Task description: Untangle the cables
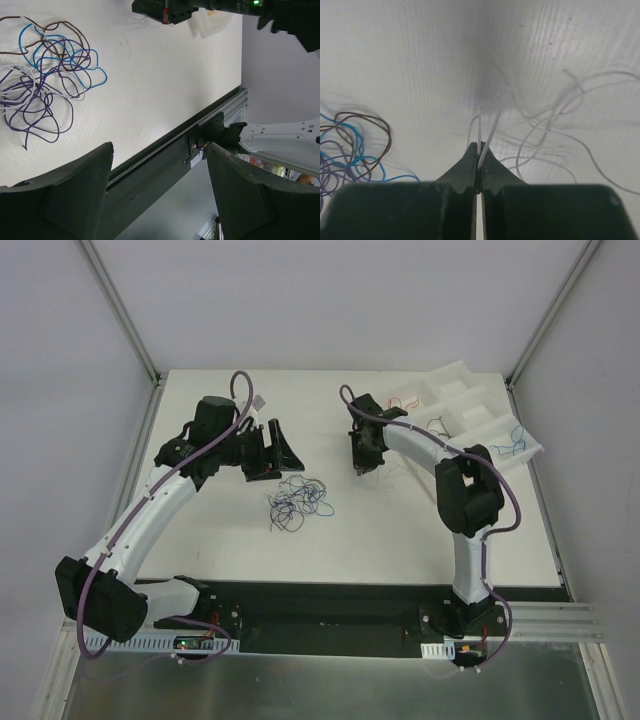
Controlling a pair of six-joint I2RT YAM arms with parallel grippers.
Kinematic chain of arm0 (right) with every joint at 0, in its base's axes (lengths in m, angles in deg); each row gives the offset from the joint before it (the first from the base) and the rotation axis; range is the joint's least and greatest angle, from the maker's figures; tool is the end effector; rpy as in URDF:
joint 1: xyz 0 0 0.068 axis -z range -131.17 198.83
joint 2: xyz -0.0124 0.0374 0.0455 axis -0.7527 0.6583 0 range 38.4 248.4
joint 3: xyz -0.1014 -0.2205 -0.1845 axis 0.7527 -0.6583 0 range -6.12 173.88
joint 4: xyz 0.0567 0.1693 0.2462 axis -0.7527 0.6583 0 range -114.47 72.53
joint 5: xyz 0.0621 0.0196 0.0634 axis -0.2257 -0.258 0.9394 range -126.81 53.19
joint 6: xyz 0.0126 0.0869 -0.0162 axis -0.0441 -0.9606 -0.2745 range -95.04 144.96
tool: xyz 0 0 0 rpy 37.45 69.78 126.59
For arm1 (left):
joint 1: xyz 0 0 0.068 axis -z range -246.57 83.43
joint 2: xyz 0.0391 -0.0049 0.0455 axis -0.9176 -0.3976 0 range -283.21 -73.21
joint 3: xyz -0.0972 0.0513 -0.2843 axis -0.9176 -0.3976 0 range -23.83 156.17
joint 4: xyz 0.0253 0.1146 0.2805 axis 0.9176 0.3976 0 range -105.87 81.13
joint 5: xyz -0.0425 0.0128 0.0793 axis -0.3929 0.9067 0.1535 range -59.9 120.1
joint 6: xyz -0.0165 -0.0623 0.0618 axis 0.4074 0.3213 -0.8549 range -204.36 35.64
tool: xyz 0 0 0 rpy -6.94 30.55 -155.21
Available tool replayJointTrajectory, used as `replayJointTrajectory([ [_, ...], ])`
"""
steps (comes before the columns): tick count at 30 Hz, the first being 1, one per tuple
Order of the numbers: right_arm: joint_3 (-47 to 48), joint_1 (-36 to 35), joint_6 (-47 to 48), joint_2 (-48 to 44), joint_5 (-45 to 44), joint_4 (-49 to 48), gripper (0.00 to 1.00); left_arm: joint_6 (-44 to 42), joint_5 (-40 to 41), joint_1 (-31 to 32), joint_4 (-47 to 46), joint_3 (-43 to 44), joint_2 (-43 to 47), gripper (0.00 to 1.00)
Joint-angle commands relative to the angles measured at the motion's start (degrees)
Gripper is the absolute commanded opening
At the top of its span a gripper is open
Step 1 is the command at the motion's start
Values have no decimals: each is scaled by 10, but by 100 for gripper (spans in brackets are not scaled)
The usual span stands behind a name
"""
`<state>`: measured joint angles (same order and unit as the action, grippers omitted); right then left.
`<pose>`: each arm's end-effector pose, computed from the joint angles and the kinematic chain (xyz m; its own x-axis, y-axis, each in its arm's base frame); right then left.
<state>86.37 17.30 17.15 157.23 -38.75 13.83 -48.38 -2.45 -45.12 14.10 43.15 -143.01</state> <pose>0.4408 0.2674 0.1600 -0.8324 -0.3514 -0.4284 -0.4009 0.9157 0.0278 0.2902 -0.1600 0.3614 -0.8364 -0.2034 -0.5091 0.2940 0.6173 -0.7297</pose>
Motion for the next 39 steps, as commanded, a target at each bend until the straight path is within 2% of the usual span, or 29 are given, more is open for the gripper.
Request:
replayJointTrajectory([
  [1,17,25,-13,-111,13,12,1,-7,-1,7,3,12,-9,74],
  [7,70,80,-31,-196,62,26,0,-31,-12,6,5,27,-46,75],
  [14,223,155,-52,-215,76,21,0,-98,-6,3,52,83,-96,75],
  [19,316,207,-88,-170,44,-7,1,-168,18,-8,99,131,-125,75],
  [21,324,227,-104,-148,42,-52,1,-192,31,-12,124,148,-135,75],
  [28,421,313,-202,-11,88,-138,1,-240,62,-14,170,153,-133,77],
  [33,416,359,-269,46,117,-164,1,-272,77,-19,190,181,-158,77],
  [39,367,377,-225,14,107,-164,1,-287,72,-39,189,210,-200,77],
])
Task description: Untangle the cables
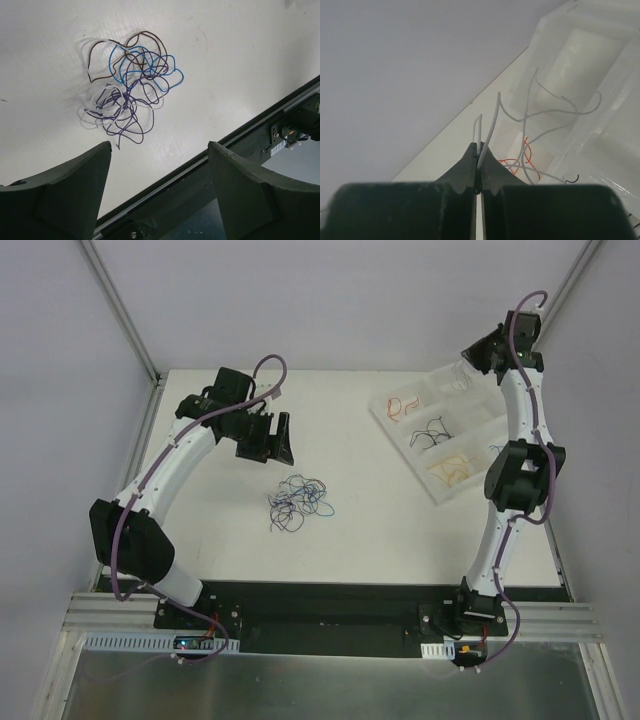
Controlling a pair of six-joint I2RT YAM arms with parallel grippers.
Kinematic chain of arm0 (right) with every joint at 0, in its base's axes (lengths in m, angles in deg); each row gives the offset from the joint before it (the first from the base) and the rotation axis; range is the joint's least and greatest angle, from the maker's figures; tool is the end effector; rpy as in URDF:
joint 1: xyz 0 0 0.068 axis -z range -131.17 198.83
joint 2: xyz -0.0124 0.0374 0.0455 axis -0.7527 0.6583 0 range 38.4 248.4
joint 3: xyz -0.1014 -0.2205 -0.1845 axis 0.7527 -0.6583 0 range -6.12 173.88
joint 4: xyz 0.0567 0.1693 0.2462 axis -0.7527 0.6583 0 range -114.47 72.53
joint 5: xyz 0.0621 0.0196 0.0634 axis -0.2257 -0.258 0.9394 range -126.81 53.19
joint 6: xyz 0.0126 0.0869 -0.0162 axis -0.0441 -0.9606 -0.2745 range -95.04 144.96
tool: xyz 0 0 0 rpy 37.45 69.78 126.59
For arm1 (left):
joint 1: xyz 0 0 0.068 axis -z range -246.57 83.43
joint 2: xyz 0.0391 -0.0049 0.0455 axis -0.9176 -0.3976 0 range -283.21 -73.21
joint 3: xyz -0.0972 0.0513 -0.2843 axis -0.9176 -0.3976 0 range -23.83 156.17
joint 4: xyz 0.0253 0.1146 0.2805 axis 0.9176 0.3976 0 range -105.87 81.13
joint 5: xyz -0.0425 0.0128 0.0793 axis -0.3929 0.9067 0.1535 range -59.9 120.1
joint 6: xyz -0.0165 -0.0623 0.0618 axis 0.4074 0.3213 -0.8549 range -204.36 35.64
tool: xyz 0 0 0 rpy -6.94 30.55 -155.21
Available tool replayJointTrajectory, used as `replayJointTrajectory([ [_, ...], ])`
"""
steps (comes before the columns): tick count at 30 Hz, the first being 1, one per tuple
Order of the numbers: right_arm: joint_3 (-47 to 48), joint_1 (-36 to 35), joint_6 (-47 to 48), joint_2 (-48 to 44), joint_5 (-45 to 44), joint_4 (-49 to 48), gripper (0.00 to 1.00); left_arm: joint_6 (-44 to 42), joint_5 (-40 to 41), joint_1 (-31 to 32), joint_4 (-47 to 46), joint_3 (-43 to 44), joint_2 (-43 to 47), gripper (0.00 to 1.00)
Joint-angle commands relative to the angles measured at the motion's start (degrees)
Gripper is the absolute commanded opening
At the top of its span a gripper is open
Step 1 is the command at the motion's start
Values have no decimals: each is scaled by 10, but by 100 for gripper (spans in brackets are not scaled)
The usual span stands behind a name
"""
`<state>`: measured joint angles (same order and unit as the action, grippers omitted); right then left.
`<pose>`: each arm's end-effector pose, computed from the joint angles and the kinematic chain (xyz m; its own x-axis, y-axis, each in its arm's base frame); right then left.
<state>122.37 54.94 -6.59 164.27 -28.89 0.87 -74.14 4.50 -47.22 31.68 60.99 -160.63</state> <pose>0.6196 -0.0552 0.3684 -0.3383 0.5574 -0.7582 0.1832 0.8293 0.5279 0.3589 -0.1625 0.3450 -0.8122 0.1157 -0.5717 0.4227 0.7922 -0.4402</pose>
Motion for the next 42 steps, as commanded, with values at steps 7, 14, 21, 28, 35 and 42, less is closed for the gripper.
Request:
replayJointTrajectory([
  [7,-20,43,42,-75,8,19,1,15,-65,-77,-17,35,-64,77],
  [14,-17,51,47,-77,30,16,1,48,-93,-109,-30,18,-79,76],
  [21,-75,60,7,-40,69,-10,1,77,-120,-126,-45,23,-98,75],
  [28,-164,78,10,-51,30,-18,1,78,-118,-127,-45,8,-81,75],
  [35,-139,73,91,-10,-41,38,4,89,-126,-126,-46,-1,-71,76],
  [42,22,59,127,79,-74,118,18,97,-129,-99,-48,-15,-51,76],
])
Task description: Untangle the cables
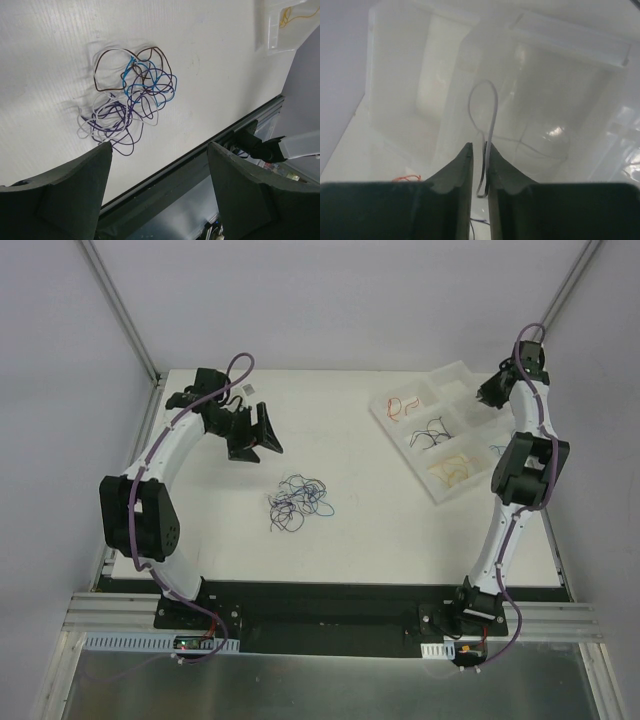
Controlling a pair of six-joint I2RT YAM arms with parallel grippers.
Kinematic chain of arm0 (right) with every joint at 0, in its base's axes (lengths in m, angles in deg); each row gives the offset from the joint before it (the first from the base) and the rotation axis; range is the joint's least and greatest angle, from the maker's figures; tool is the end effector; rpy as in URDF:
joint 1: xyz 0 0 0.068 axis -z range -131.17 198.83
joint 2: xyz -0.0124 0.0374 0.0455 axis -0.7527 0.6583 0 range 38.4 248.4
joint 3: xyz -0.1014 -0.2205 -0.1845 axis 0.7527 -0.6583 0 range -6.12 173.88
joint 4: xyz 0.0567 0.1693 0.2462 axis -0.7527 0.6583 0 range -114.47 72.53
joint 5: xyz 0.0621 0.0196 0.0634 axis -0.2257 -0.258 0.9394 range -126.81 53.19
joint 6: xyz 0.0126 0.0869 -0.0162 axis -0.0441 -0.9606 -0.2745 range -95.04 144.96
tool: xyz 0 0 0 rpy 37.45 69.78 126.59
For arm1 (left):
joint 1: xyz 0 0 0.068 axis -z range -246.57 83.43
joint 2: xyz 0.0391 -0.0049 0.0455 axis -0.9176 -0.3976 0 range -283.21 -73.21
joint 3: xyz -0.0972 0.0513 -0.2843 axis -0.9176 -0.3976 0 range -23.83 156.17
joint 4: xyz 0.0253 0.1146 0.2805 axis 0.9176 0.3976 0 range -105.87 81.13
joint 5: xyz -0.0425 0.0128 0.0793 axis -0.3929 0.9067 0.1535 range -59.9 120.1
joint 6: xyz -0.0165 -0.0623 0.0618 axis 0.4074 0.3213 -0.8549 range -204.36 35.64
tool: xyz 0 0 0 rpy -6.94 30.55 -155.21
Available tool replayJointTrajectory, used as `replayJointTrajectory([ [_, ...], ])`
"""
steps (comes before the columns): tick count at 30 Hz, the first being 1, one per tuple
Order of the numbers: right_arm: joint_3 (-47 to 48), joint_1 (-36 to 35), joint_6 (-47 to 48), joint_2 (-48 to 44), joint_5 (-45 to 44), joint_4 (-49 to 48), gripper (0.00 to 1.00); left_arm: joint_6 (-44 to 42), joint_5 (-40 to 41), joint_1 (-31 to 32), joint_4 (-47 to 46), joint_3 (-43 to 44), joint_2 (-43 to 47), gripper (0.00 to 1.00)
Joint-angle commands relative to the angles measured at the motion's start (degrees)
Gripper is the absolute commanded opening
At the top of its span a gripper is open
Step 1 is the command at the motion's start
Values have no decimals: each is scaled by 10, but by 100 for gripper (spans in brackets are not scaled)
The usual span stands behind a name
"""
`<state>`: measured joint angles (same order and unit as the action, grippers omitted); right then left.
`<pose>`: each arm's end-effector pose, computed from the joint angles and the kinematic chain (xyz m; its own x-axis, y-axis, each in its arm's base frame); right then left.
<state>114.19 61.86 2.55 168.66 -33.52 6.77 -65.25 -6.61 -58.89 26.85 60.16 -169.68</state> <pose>0.6085 -0.1360 0.2481 -0.5234 0.5118 -0.6813 0.4138 0.8516 0.3217 0.4180 -0.1044 0.2913 -0.9147 -0.1414 -0.3785 0.1543 0.7435 -0.6507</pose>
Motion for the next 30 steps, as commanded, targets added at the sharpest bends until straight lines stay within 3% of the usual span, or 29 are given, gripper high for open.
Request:
replayJointTrajectory([
  [1,126,-11,35,40,-29,80,24,9,-16,25,-1,-9,44,76],
  [7,78,-28,54,-37,-29,110,53,11,-6,74,0,-15,55,76],
  [13,45,-54,106,-144,-118,182,71,22,7,106,-2,-18,74,75],
  [16,-17,-66,99,-201,-103,179,72,23,23,119,-11,-40,99,75],
  [20,-169,-130,98,-307,-54,112,73,28,47,124,-22,-80,131,75],
  [27,-382,-338,140,-406,140,24,73,68,79,123,-41,-120,145,69],
  [30,-514,-431,116,-422,193,-72,65,94,90,123,-53,-154,154,63],
])
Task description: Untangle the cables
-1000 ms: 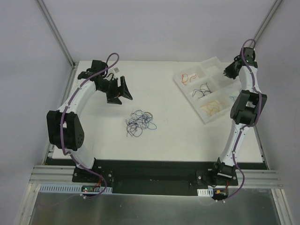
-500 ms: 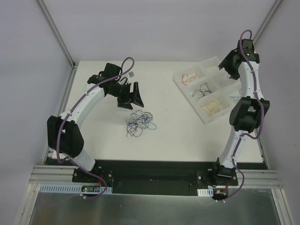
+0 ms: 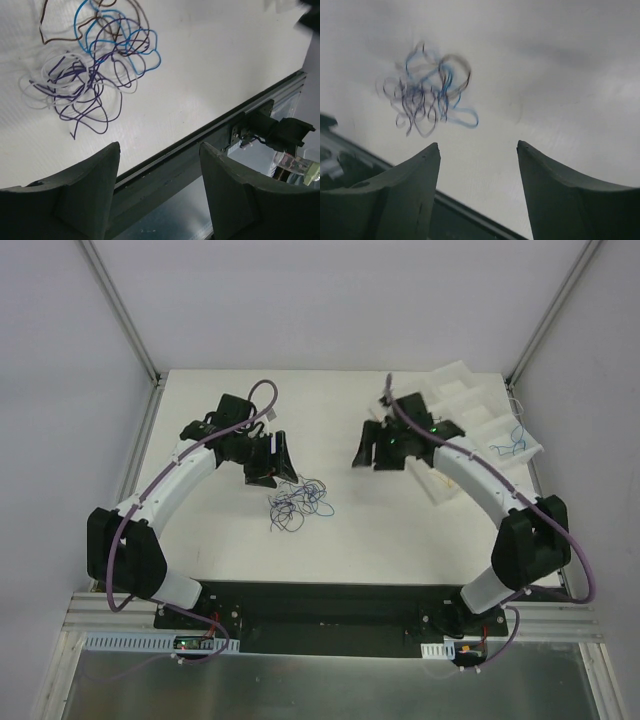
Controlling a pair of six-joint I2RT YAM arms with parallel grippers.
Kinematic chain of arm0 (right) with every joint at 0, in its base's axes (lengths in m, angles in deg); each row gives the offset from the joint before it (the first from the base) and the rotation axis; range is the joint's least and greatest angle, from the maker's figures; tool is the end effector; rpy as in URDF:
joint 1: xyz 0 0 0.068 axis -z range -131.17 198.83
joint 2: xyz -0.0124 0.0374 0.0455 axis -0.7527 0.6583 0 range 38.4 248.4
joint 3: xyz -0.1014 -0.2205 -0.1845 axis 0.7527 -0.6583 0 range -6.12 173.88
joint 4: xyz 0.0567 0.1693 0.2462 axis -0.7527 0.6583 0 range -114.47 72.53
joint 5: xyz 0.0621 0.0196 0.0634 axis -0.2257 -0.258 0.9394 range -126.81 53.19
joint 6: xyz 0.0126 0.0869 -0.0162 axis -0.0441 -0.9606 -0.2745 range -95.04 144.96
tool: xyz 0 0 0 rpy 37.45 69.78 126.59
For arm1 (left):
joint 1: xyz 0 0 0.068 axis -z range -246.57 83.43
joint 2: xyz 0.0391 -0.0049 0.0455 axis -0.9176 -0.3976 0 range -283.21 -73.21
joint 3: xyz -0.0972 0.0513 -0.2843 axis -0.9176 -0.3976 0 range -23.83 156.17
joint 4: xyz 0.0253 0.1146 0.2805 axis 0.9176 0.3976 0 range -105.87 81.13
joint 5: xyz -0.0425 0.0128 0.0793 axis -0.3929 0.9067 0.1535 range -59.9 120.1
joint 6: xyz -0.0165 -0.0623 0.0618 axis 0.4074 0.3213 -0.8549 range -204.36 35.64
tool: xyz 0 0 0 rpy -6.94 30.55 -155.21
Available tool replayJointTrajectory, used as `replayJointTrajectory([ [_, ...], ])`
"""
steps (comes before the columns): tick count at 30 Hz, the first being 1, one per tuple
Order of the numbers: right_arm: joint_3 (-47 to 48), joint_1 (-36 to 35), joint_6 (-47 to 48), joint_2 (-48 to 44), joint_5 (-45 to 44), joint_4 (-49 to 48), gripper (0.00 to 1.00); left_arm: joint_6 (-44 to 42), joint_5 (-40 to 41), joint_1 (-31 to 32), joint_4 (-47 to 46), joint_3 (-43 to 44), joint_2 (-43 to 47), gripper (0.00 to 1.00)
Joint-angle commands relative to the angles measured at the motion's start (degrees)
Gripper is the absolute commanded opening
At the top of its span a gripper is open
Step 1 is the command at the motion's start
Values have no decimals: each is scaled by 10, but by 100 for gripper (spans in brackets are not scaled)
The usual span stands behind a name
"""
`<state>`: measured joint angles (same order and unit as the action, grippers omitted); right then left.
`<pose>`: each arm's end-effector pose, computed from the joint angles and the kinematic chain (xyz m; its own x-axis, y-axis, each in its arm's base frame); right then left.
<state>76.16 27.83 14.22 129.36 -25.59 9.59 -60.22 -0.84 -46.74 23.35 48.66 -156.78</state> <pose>0.3981 0.1695 0.3228 -0.7129 -0.0779 -0.6969 -0.3583 0.8947 0.2665 0.3377 -0.1653 0.3023 -0.9058 -0.0462 -0.4211 0.2515 0.7413 -0.6223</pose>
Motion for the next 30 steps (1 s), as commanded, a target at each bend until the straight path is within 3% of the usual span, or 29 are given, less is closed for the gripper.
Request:
replayJointTrajectory([
  [1,-149,-108,-7,-23,129,-115,62,50,28,0,-21,-49,28,62],
  [10,-103,-158,-16,85,136,-146,49,43,25,-1,-28,-111,23,58],
  [18,-34,-174,-34,146,151,-149,49,34,-12,0,-22,-49,-76,47],
  [24,-66,-219,-8,125,162,-232,48,74,59,-28,-23,-79,-27,47],
  [30,2,-231,4,203,183,-203,44,91,15,-112,-33,-161,31,54],
])
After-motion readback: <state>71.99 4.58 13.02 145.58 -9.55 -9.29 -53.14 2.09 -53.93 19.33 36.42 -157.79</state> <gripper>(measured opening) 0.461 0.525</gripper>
